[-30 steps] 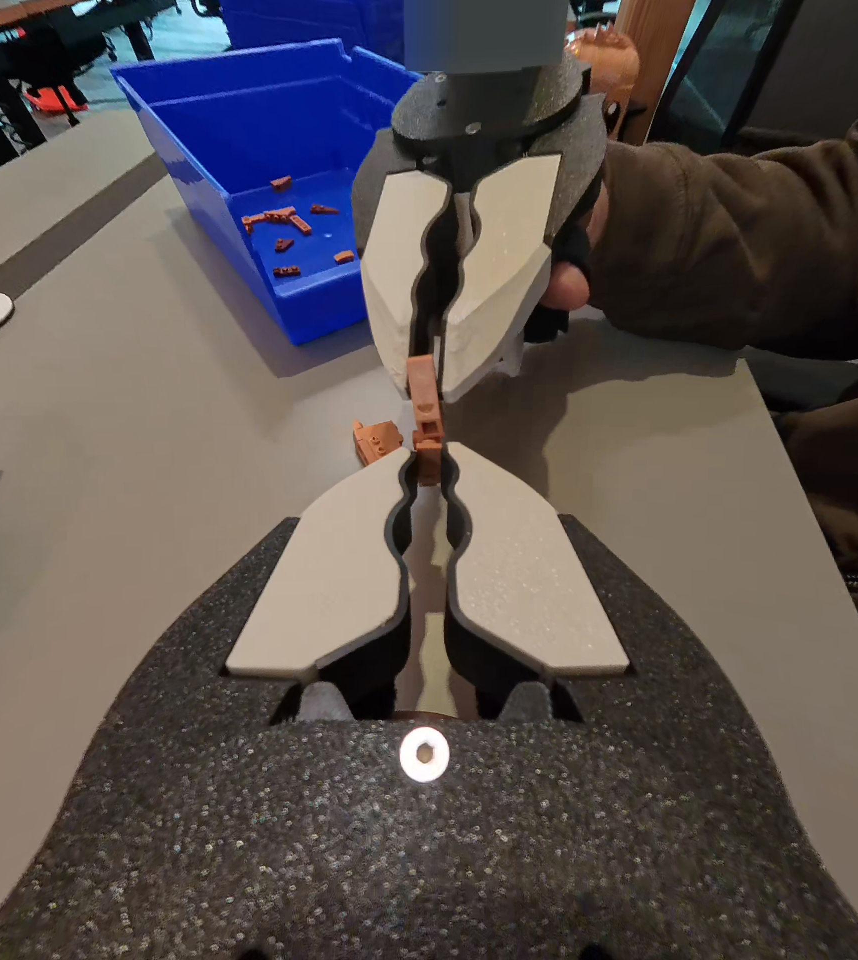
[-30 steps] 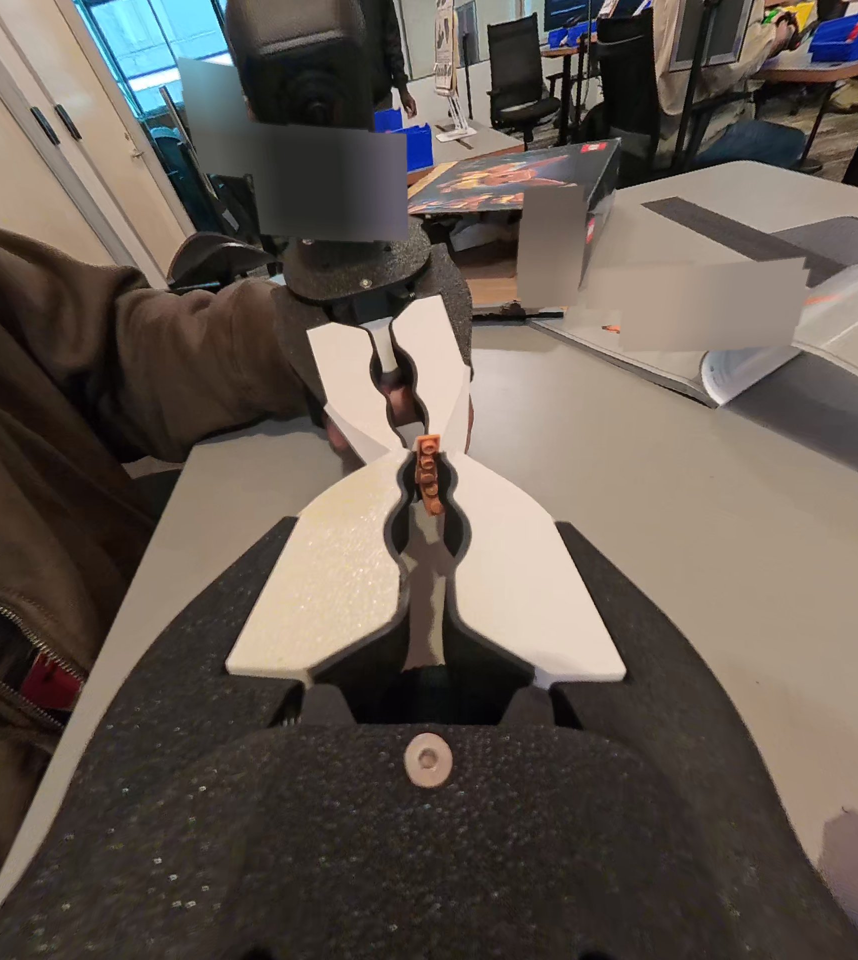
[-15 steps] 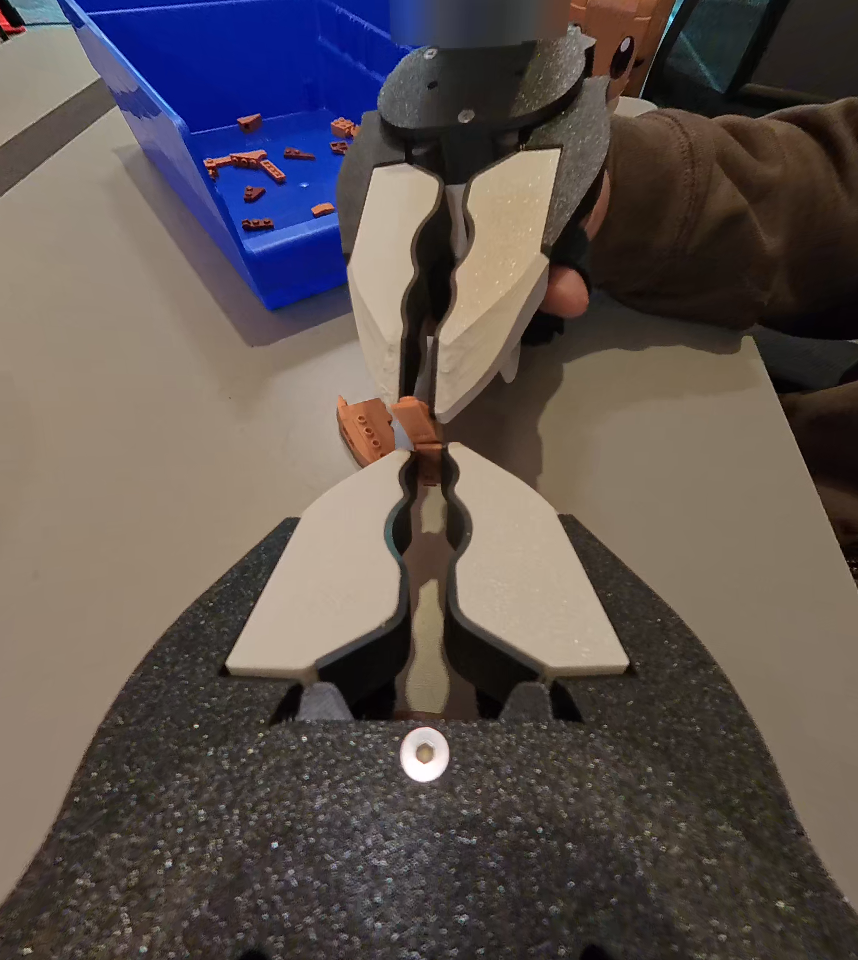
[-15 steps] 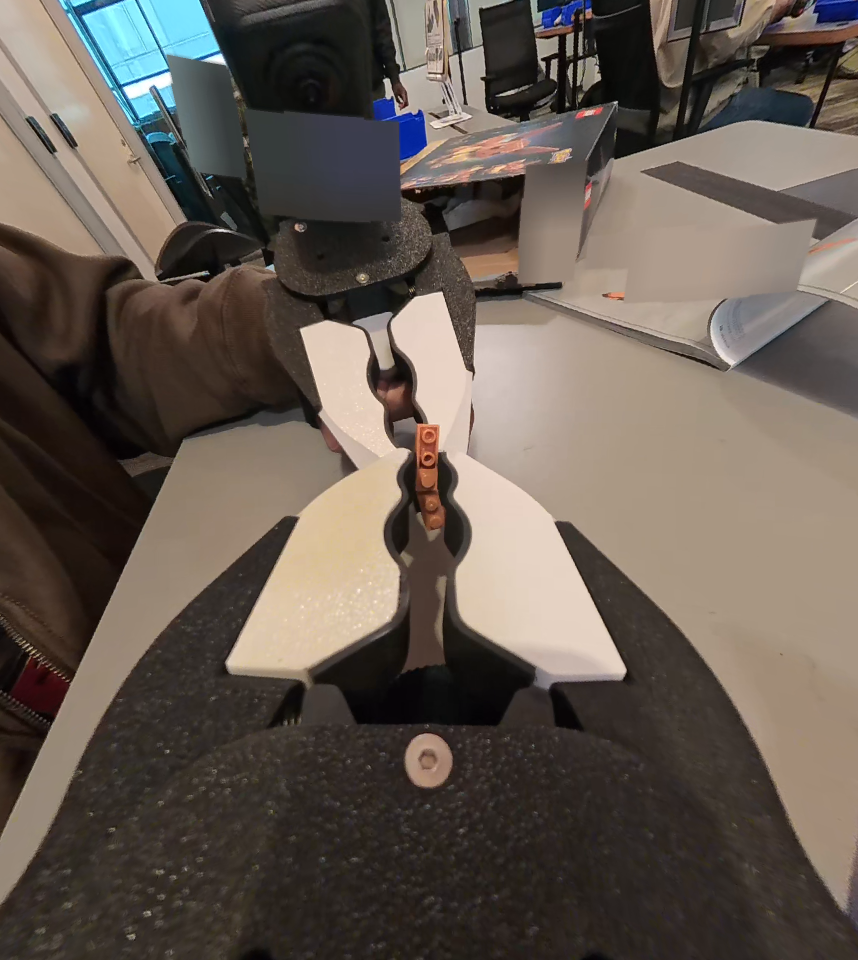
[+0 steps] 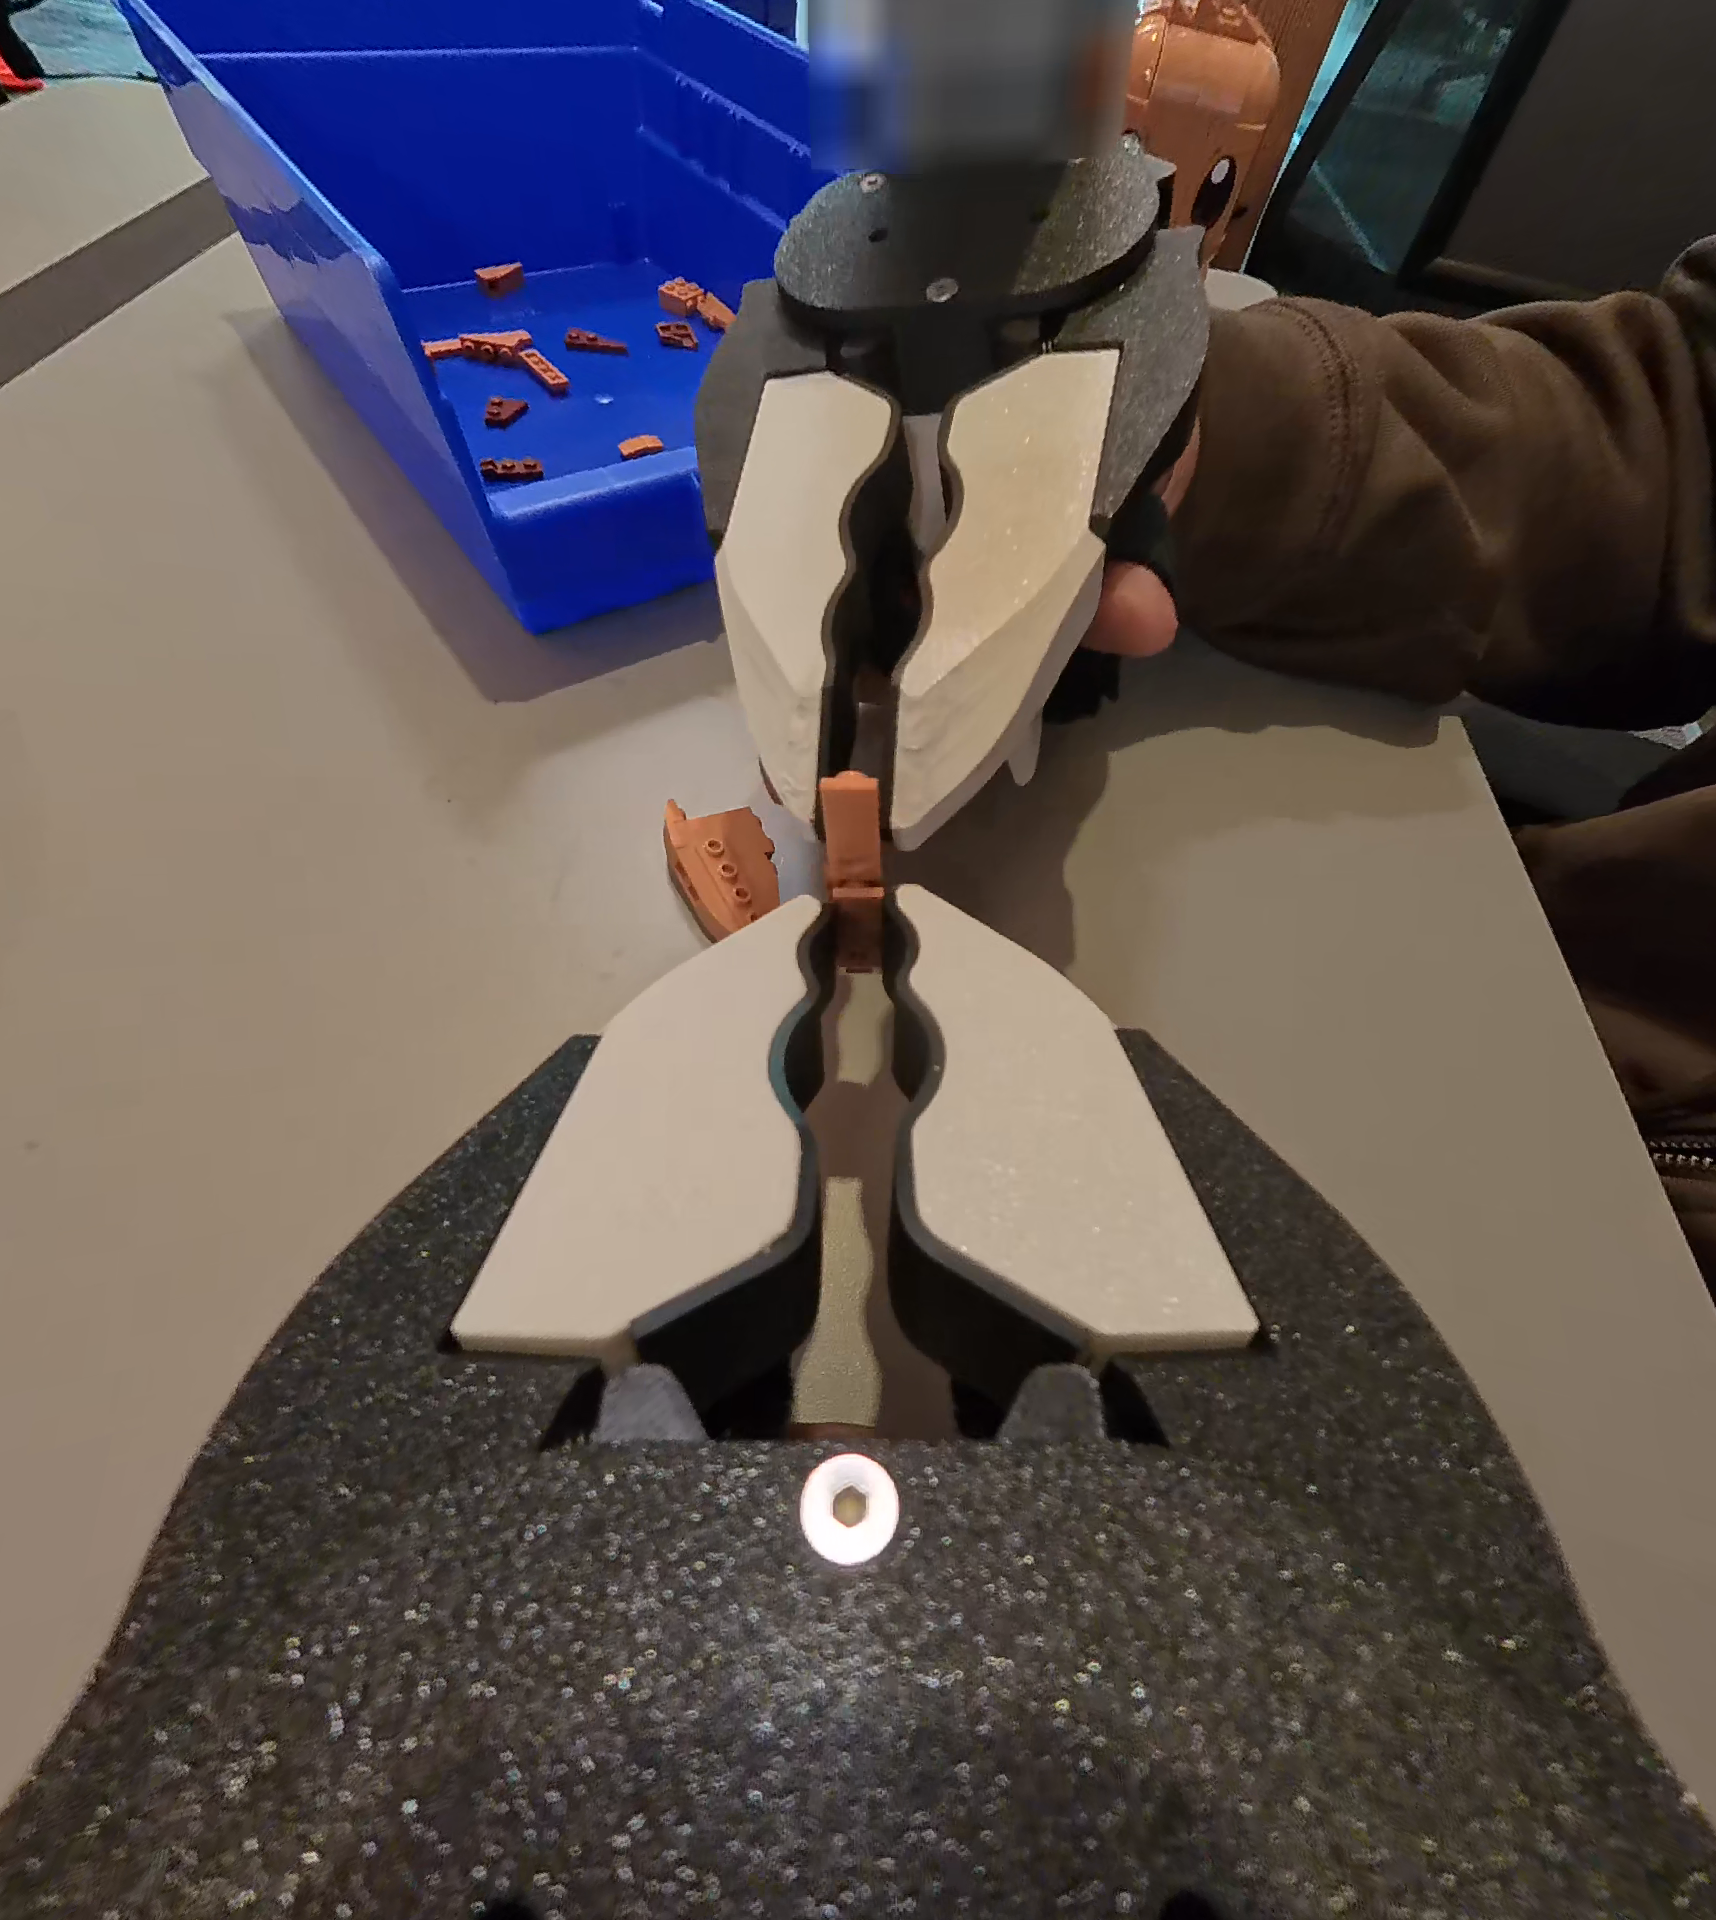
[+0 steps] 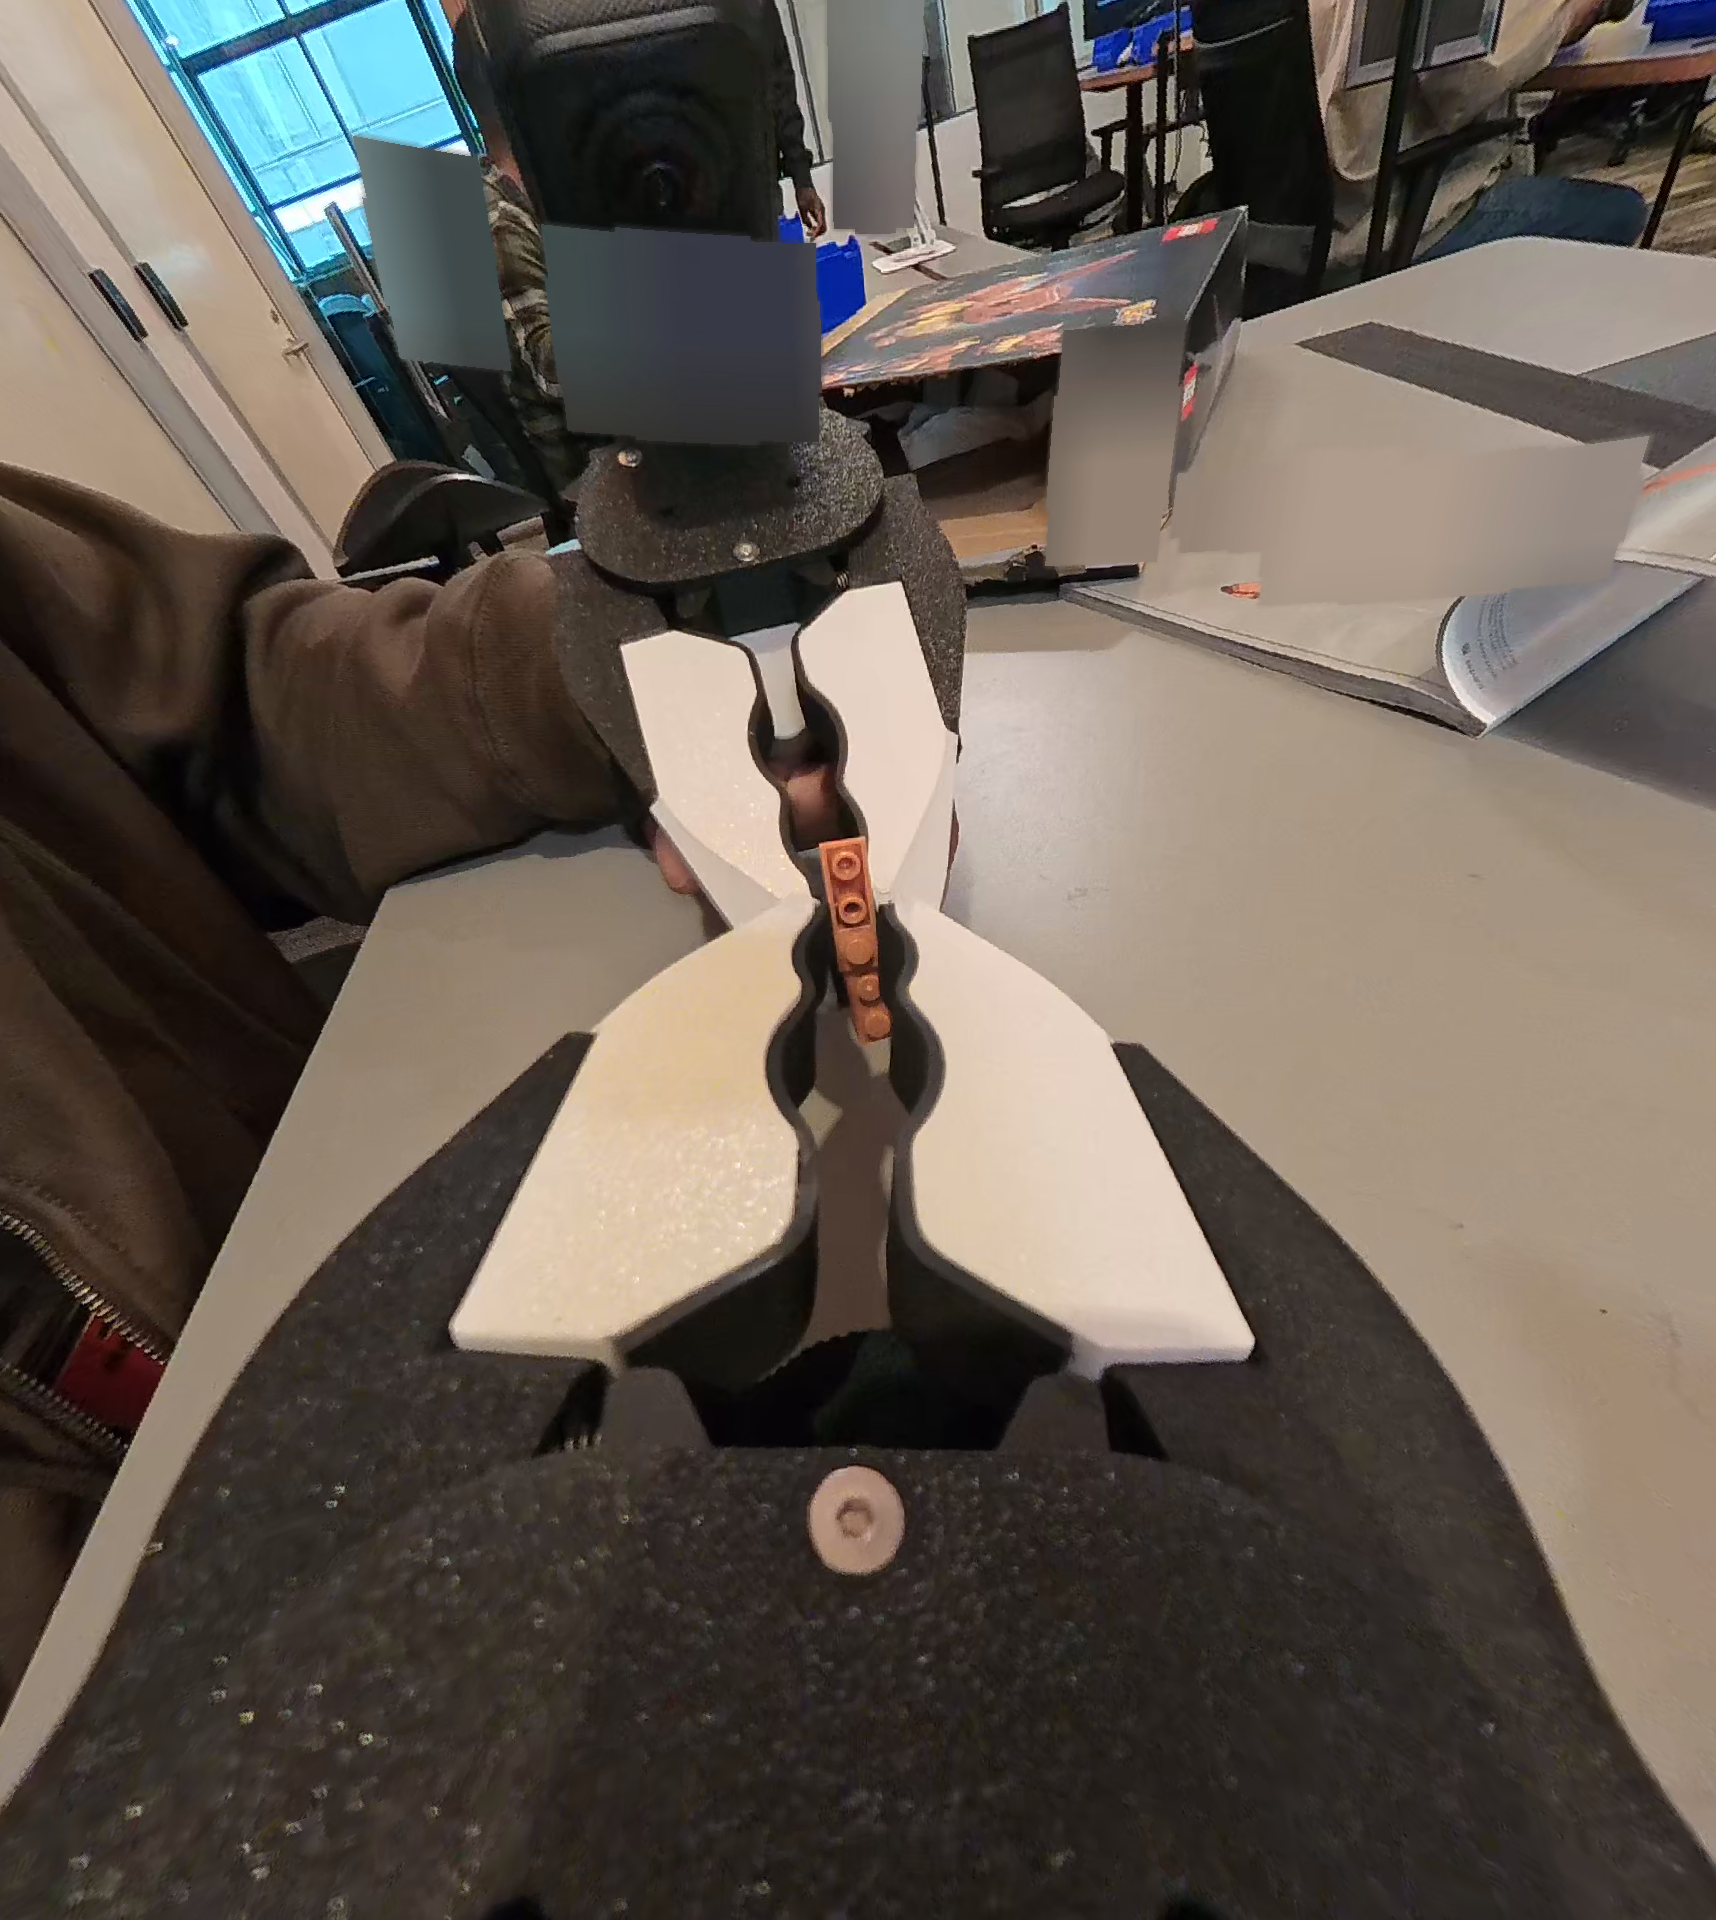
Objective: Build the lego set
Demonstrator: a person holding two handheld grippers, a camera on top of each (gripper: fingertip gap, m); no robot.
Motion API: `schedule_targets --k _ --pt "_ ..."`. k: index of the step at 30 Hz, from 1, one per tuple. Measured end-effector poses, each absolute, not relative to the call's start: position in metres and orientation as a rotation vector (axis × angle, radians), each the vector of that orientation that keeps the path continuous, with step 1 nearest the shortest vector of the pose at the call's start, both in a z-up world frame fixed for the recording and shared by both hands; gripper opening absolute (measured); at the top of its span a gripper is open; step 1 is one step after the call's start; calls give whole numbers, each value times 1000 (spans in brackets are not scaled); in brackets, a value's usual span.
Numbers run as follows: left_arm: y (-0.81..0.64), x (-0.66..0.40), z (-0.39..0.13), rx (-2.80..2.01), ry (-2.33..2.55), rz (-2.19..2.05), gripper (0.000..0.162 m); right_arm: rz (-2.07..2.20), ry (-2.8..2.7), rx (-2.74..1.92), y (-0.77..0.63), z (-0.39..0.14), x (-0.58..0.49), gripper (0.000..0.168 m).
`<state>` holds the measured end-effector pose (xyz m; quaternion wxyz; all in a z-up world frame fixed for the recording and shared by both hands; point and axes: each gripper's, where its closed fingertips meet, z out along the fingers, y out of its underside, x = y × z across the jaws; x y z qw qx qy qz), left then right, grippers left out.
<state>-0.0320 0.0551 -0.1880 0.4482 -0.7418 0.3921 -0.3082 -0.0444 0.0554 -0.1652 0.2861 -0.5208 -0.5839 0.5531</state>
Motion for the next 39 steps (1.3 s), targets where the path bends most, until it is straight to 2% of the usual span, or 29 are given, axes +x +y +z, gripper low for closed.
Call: schedule_targets --k 14,27,39 --pt "50 -31 -186 -1819 999 -777 7 1504 -1594 -1364 49 -168 -44 8" --pt "43 -29 -174 -1758 1011 -820 7 1694 -1515 -1303 43 -156 -45 8" --pt "53 -38 -176 -1810 954 -743 7 1517 -1451 -1312 50 -158 -54 8"
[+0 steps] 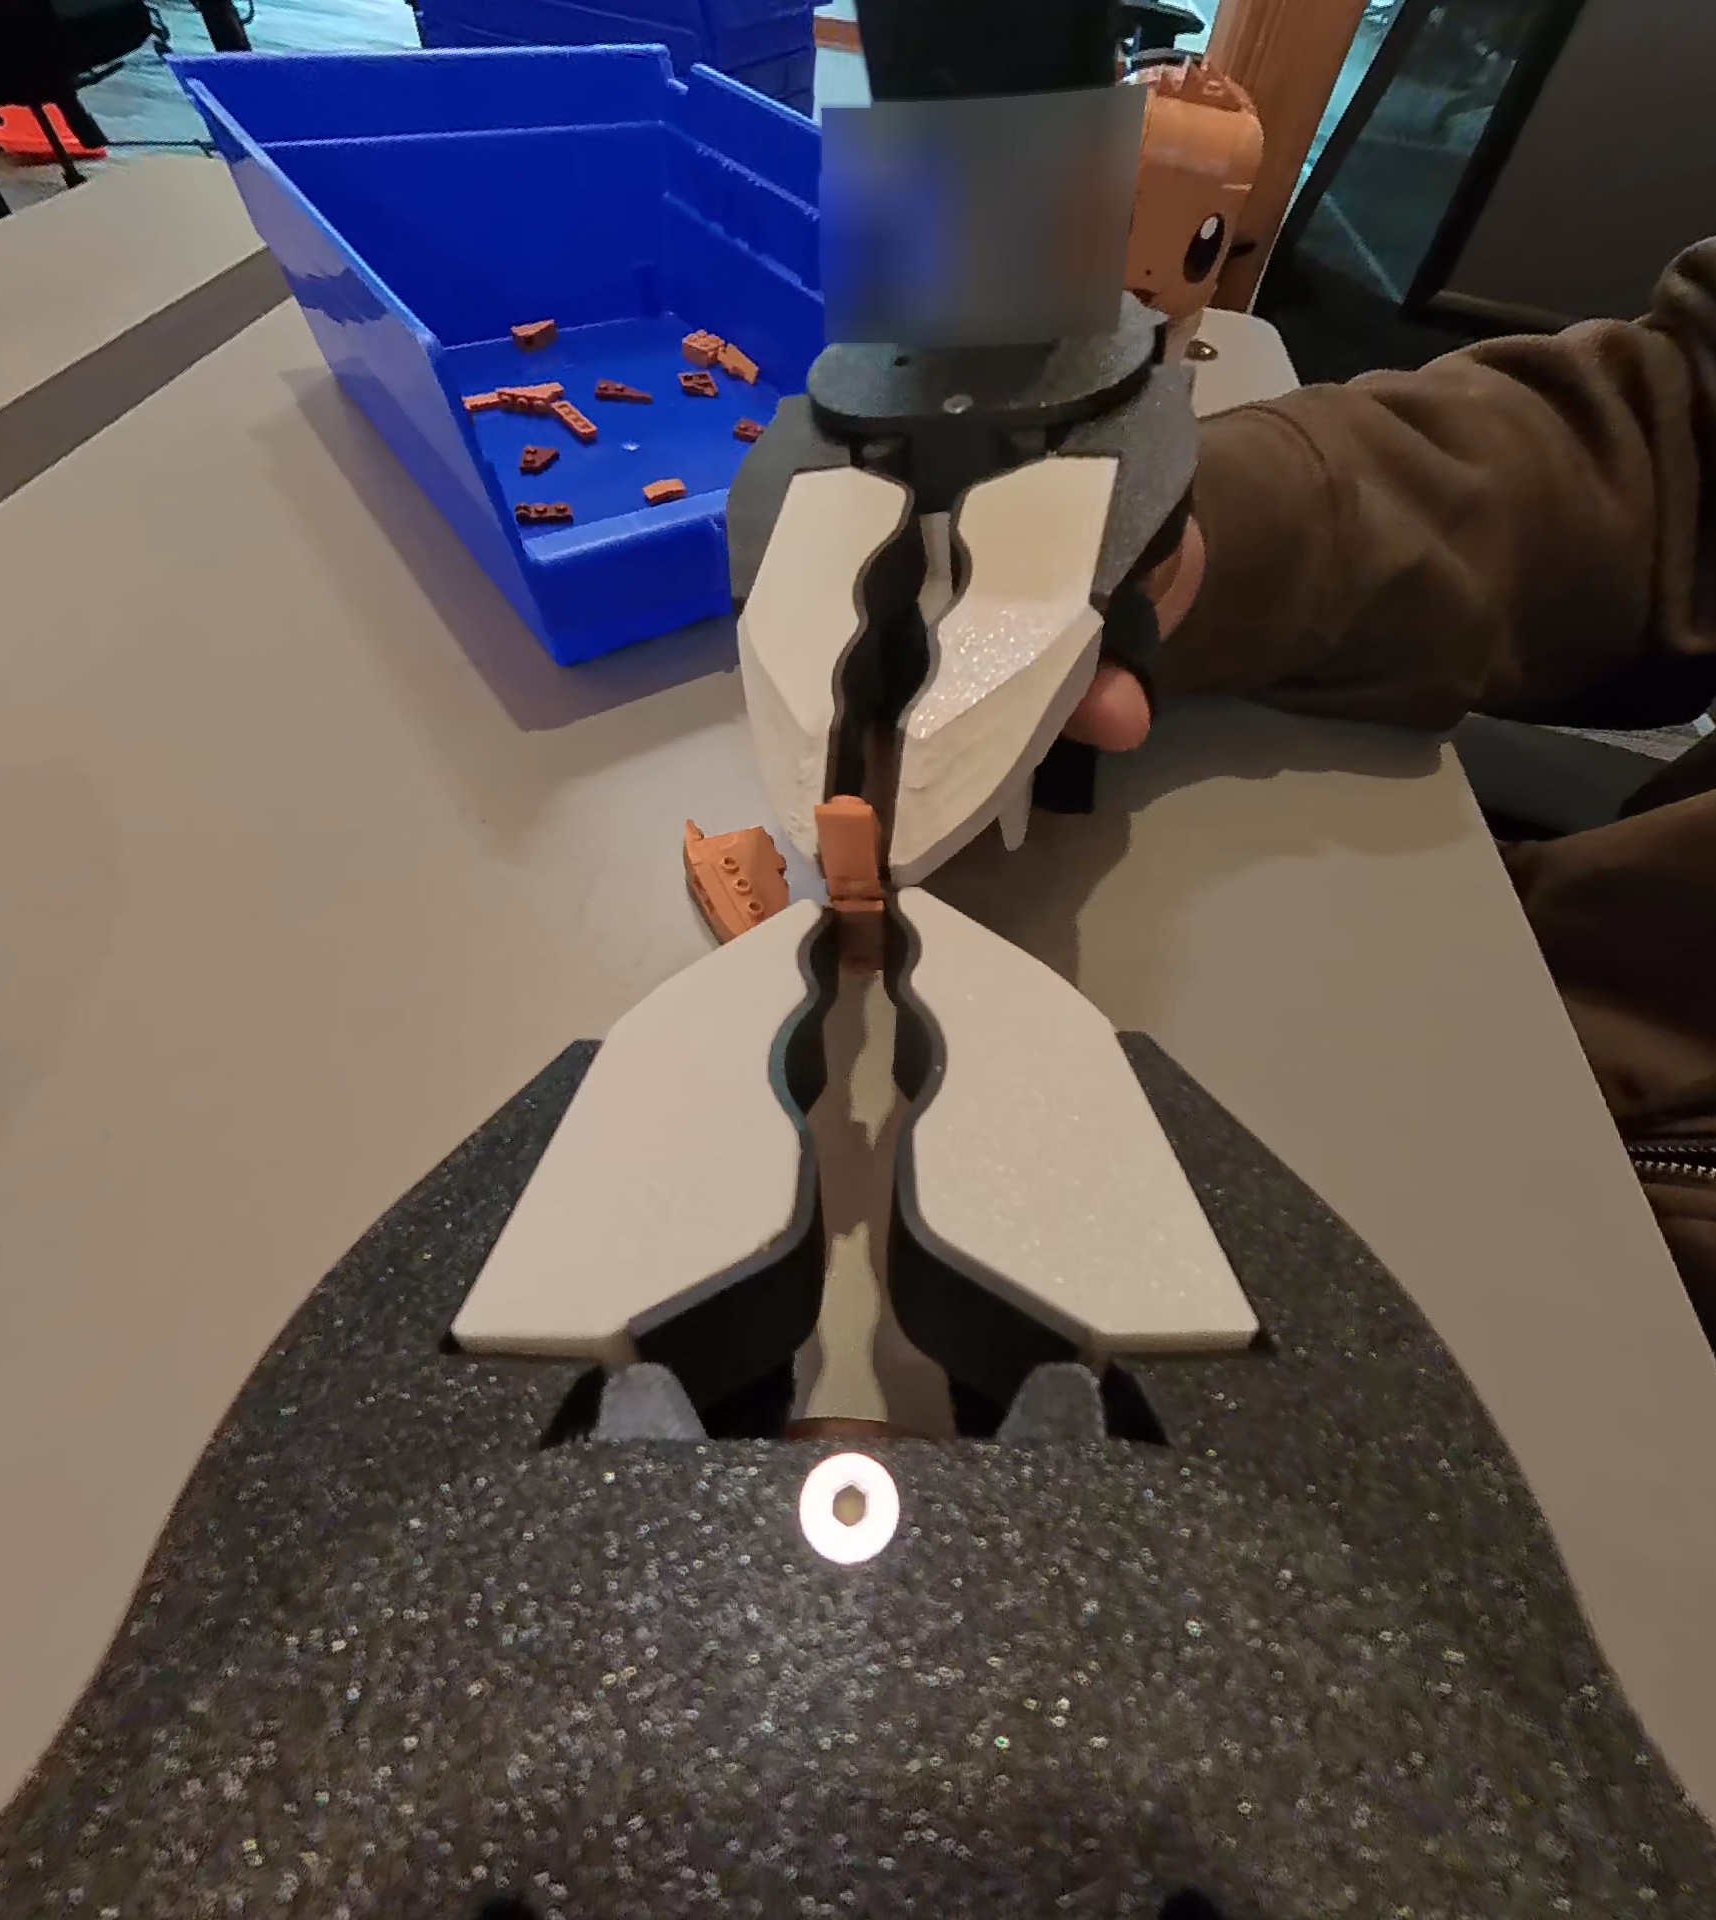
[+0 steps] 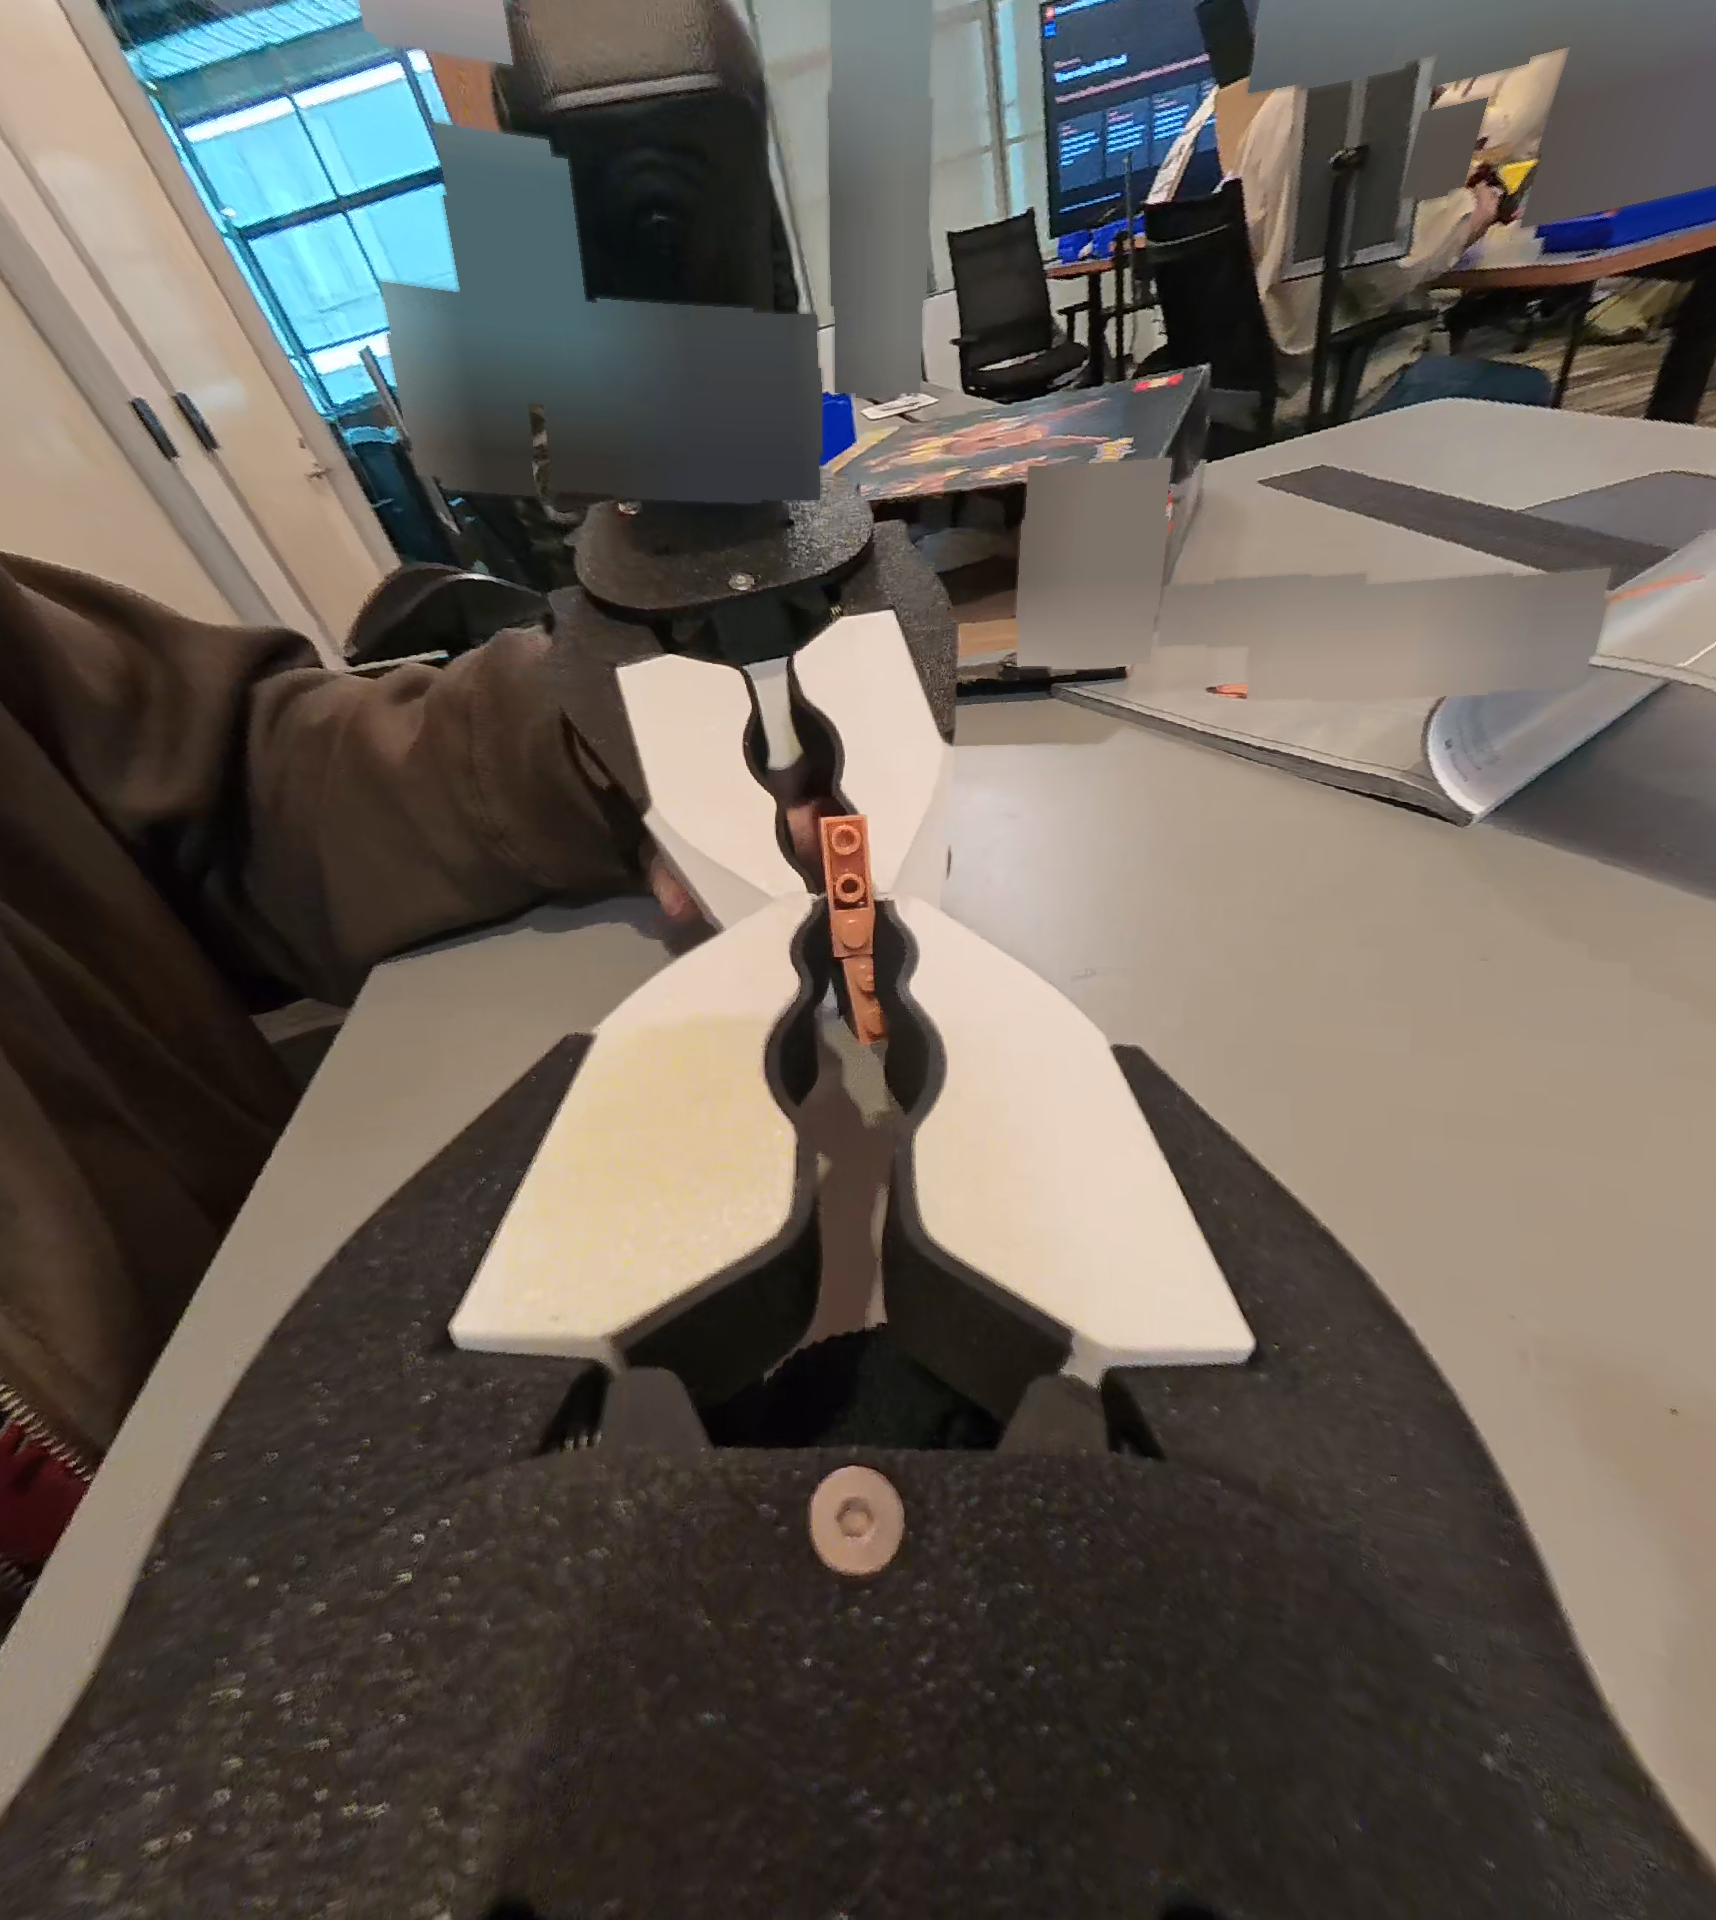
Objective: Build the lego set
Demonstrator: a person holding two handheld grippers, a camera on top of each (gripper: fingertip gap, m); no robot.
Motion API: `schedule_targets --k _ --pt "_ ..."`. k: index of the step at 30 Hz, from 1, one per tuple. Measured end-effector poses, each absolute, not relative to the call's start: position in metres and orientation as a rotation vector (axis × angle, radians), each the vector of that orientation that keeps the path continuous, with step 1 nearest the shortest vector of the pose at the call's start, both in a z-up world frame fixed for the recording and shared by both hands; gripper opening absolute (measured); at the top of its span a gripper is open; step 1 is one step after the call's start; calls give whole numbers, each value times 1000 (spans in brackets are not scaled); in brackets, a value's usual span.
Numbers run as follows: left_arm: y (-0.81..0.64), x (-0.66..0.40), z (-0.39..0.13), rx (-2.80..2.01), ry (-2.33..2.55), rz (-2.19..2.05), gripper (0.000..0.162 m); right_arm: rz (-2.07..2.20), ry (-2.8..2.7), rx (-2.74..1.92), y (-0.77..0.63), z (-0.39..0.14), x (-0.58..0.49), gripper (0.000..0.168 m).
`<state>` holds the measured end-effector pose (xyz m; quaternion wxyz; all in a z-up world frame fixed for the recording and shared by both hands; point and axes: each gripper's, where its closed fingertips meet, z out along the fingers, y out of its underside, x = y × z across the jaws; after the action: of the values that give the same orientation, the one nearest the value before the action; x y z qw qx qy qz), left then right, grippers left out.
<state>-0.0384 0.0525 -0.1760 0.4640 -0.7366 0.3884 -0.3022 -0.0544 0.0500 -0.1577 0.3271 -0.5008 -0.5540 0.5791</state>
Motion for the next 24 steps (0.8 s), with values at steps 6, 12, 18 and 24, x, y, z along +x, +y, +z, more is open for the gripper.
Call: schedule_targets --k 6,12,18,24 --pt "47 -35 -173 -1783 1005 -750 7 1625 -1467 -1302 43 -155 -51 8" --pt "42 -31 -171 -1759 1020 -795 7 1677 -1484 -1277 38 -152 -49 8" --pt "41 -28 -168 -1734 970 -886 8 1660 -1478 -1251 37 -147 -47 8" --pt "42 -28 -165 -1717 903 -988 8 1578 -1434 -1166 42 -137 -46 37"
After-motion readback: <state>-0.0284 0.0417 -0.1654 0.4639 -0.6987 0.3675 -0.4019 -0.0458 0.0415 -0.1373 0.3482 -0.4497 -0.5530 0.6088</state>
